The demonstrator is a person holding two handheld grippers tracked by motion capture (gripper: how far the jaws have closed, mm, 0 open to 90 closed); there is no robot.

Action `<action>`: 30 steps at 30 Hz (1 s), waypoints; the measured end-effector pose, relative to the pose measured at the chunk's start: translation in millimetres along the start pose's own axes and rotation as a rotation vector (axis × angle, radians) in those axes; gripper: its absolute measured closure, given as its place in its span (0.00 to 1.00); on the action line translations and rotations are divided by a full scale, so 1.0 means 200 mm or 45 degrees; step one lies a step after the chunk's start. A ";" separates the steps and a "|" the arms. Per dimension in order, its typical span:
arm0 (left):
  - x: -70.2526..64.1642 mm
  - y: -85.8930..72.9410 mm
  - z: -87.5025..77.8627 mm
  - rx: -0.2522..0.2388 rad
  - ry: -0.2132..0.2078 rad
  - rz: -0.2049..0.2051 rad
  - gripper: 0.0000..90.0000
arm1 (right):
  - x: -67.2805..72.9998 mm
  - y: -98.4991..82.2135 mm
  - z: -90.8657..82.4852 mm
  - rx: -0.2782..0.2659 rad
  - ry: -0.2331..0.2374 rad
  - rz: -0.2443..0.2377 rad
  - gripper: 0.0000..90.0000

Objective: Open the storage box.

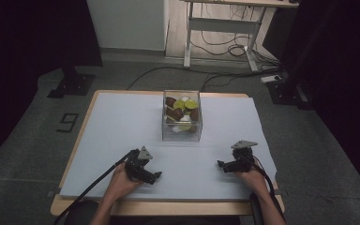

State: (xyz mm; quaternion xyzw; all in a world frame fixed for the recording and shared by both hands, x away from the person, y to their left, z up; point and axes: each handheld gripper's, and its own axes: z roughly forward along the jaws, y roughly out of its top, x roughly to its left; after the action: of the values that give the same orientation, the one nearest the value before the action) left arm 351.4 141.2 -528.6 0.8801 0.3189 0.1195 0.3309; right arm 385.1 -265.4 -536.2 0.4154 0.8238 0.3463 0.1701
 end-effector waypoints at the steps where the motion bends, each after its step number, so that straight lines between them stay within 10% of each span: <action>1: 0.00 0.00 0.00 0.000 0.002 0.001 0.00 | 0.00 0.00 0.00 0.000 0.000 0.000 0.00; 30: 0.00 0.01 0.00 0.011 0.004 -0.015 0.01 | 0.02 0.01 -0.02 0.025 -0.015 0.005 0.05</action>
State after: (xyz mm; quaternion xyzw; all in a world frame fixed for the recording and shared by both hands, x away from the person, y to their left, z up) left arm 351.4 140.5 -527.6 0.8795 0.3250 0.1177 0.3272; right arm 382.3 -262.2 -532.1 0.4207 0.8252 0.3362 0.1703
